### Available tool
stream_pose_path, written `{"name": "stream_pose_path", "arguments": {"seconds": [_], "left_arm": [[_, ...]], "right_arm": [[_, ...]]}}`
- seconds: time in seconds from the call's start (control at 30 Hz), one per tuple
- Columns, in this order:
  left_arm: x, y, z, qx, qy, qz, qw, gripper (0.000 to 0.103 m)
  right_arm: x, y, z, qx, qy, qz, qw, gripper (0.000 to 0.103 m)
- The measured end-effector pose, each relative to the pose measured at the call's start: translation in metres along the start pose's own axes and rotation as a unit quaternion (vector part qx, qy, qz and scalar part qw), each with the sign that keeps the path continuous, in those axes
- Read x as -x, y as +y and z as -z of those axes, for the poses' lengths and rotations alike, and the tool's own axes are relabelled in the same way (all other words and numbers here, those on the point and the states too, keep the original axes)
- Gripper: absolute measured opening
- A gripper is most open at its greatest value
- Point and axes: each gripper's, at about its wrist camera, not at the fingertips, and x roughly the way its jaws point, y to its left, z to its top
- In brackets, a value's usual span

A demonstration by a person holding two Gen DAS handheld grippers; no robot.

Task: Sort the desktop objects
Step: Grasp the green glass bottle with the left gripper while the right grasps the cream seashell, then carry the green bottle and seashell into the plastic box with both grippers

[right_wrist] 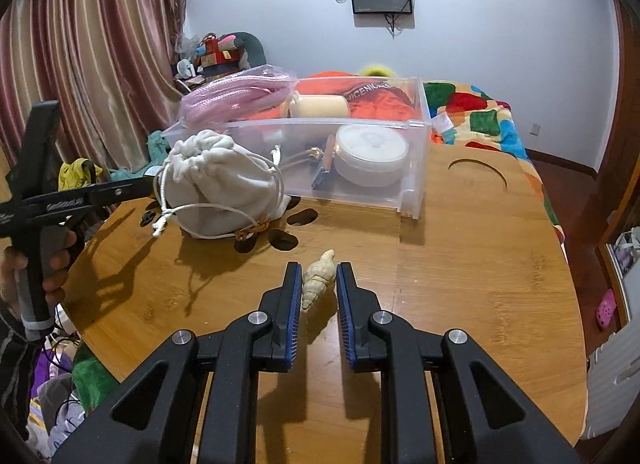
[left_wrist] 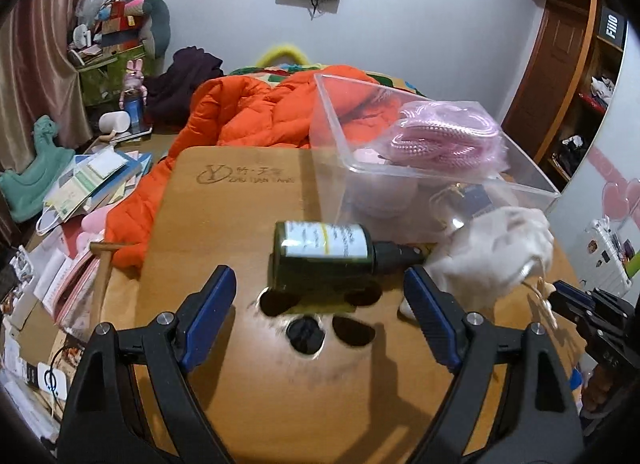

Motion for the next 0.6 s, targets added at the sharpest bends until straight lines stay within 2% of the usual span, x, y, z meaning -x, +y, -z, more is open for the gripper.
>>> {"name": "stream_pose_path", "arguments": {"seconds": [0.17,0.23,0.37,0.47,0.6], "left_arm": [[-0.017,-0.006,-0.006,-0.008,0.012,0.016,0.9998,0.074],[-0.018,-0.006,-0.008,-0.004,0.011,0.025,0.9996,0.074],[-0.012,-0.003,-0.008,0.001,-0.004,0.023,0.9997,0.058],[-0.009,0.004,-0.007,0.020,-0.002,0.037,0.9991,0.057],[0.000,0.005,-0.002,0.017,-0.010,0.015,0.9997,0.057]], "right_arm": [[-0.004,-0.006,-0.001,-0.007,0.006,0.002,1.000,0.016],[-0.006,-0.007,-0.002,-0.009,0.009,0.001,1.000,0.016],[-0.007,-0.008,-0.005,-0.010,0.009,-0.004,1.000,0.016],[-0.007,-0.008,-0.008,-0.011,0.008,-0.010,1.000,0.016],[-0.004,-0.005,-0.012,-0.005,0.004,-0.010,1.000,0.016]]}}
